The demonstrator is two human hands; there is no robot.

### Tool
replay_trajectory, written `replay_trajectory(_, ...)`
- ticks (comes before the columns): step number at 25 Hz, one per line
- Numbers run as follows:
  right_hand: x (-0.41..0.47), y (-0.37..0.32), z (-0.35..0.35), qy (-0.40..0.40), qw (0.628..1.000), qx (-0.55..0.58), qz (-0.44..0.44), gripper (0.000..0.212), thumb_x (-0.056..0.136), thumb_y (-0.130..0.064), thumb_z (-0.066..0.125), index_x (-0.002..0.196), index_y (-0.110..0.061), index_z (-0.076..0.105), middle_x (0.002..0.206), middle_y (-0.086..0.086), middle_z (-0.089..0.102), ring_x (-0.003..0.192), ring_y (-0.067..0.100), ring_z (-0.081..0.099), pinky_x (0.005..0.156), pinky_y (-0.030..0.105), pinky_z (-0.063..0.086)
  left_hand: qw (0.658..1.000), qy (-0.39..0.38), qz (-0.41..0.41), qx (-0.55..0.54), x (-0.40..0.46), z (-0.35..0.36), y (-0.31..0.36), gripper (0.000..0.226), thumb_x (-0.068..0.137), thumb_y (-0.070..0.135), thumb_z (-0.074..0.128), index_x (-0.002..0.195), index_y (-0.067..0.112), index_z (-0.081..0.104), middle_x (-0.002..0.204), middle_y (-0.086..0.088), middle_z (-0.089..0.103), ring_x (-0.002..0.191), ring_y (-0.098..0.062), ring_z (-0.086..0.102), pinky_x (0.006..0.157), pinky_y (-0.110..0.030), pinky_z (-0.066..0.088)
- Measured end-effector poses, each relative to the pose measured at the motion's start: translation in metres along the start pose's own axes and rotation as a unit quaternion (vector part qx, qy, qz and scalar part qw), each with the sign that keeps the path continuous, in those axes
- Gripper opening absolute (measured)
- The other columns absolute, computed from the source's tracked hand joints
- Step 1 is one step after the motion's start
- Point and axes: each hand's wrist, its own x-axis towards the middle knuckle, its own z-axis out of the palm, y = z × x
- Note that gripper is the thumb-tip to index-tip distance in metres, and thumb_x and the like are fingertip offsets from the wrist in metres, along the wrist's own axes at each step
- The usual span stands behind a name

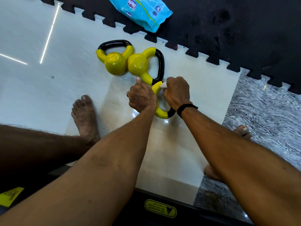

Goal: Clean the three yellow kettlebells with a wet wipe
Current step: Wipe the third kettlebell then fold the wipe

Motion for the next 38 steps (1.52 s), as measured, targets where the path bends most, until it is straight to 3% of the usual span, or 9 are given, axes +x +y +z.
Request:
replay_trajectory(3,0.012,-0.006,-0.002,-0.025,0.999,-0.015,-0.028,0.013,0.075,0.0,0.055,0.087,0.0,0.06,0.095,0.027,0.058,0.091,0.042,0.053,0.067,0.037,0.031,1.0,-0.002,0.0,0.001,0.0,0.001,0.001,0.055,0.102,0.039,0.03,0.094,0.002,0.071,0.101,-0.018,0.069,0.101,-0.038,0.059,0.073,-0.041,0.045)
replay_trajectory(6,0.0,0.002,0.001,-0.012,1.0,0.011,0.006,0.015,0.079,-0.008,0.055,0.09,-0.005,0.063,0.094,0.024,0.06,0.094,0.041,0.053,0.072,0.04,0.037,1.0,0.0,-0.006,-0.009,0.001,0.0,0.001,0.056,0.102,0.039,0.031,0.092,0.001,0.071,0.1,-0.02,0.07,0.101,-0.039,0.059,0.073,-0.042,0.045)
replay_trajectory(11,-0.007,0.032,0.009,-0.086,0.96,0.175,0.202,0.033,0.078,-0.036,0.063,0.066,-0.011,0.045,0.082,0.018,0.055,0.075,0.032,0.056,0.049,0.027,0.03,0.999,-0.008,-0.038,-0.033,0.002,-0.002,0.005,0.056,0.102,0.038,0.032,0.095,-0.001,0.071,0.103,-0.023,0.069,0.104,-0.04,0.059,0.078,-0.044,0.046)
replay_trajectory(13,-0.006,0.032,0.006,-0.101,0.96,0.173,0.194,0.036,0.078,-0.035,0.064,0.063,-0.014,0.039,0.083,0.016,0.051,0.076,0.03,0.053,0.05,0.027,0.03,0.998,-0.027,-0.045,-0.043,0.002,-0.004,0.003,0.056,0.102,0.04,0.03,0.099,0.002,0.071,0.108,-0.022,0.068,0.107,-0.04,0.058,0.082,-0.043,0.045)
replay_trajectory(17,-0.004,0.024,-0.001,-0.095,0.983,0.092,0.127,0.033,0.086,-0.026,0.06,0.105,0.0,0.055,0.116,0.024,0.056,0.106,0.041,0.055,0.078,0.04,0.045,0.997,-0.057,-0.026,-0.044,0.004,-0.009,0.002,0.055,0.102,0.043,0.029,0.103,0.005,0.07,0.112,-0.02,0.068,0.108,-0.039,0.058,0.084,-0.041,0.044)
replay_trajectory(22,0.026,0.033,-0.025,-0.02,0.997,0.008,0.07,0.028,0.089,-0.017,0.055,0.109,0.002,0.057,0.116,0.029,0.057,0.11,0.043,0.052,0.086,0.043,0.043,0.988,-0.093,0.111,-0.043,0.002,-0.013,0.002,0.046,0.1,0.038,0.038,0.092,0.006,0.069,0.101,-0.019,0.07,0.099,-0.038,0.06,0.072,-0.037,0.04)
replay_trajectory(25,0.054,0.061,-0.056,0.047,0.997,-0.022,0.064,0.02,0.085,-0.005,0.053,0.099,0.007,0.061,0.107,0.032,0.06,0.104,0.045,0.055,0.082,0.043,0.043,0.971,-0.161,0.169,-0.055,-0.002,-0.007,0.01,0.042,0.098,0.035,0.044,0.077,0.004,0.063,0.084,-0.019,0.068,0.083,-0.036,0.06,0.062,-0.034,0.033)
replay_trajectory(34,0.024,0.044,-0.137,0.115,0.99,0.068,0.047,0.02,0.072,-0.008,0.053,0.081,-0.004,0.071,0.085,0.023,0.071,0.082,0.04,0.064,0.066,0.04,0.054,0.909,-0.304,0.24,-0.152,-0.017,-0.041,0.074,0.037,0.084,0.046,0.05,0.065,0.015,0.054,0.068,-0.005,0.066,0.073,-0.025,0.066,0.068,-0.048,0.055)
replay_trajectory(38,-0.012,0.014,-0.188,0.157,0.982,0.102,0.033,0.017,0.074,-0.013,0.055,0.083,-0.014,0.069,0.089,0.016,0.072,0.087,0.038,0.065,0.068,0.038,0.051,0.877,-0.309,0.331,-0.159,-0.027,-0.099,0.128,0.015,0.079,0.027,0.064,0.09,0.017,0.068,0.079,-0.001,0.069,0.08,-0.022,0.066,0.075,-0.037,0.055)
